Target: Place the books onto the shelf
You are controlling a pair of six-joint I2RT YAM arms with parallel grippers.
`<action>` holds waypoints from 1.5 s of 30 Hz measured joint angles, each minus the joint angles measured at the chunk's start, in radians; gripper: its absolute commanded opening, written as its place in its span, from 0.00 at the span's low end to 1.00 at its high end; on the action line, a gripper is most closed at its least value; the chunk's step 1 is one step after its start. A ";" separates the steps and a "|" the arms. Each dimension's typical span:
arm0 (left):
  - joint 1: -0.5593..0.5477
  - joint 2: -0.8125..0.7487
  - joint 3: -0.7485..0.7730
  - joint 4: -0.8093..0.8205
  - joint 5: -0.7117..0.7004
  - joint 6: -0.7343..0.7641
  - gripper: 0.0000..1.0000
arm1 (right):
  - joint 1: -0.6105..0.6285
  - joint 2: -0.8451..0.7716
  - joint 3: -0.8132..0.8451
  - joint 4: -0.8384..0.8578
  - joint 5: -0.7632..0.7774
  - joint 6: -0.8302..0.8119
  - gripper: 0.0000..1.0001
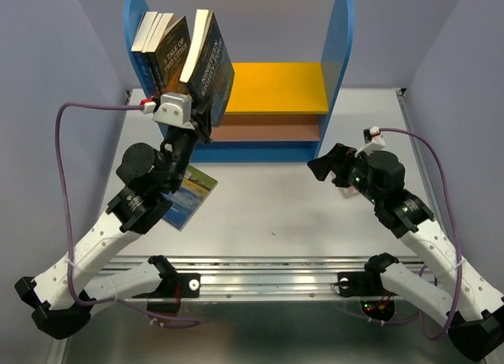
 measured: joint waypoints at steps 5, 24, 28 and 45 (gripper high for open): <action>0.037 0.116 0.071 0.044 -0.092 0.185 0.00 | 0.000 0.000 0.000 -0.001 0.016 -0.010 1.00; 0.443 0.471 0.174 0.043 -0.027 0.113 0.00 | 0.000 0.031 0.005 -0.020 0.035 -0.021 1.00; 0.445 0.478 0.178 0.049 -0.080 0.105 0.00 | 0.000 0.031 0.005 -0.020 0.035 -0.019 1.00; 0.445 0.541 0.315 -0.111 -0.243 -0.129 0.00 | 0.000 0.035 0.005 -0.022 0.034 -0.008 1.00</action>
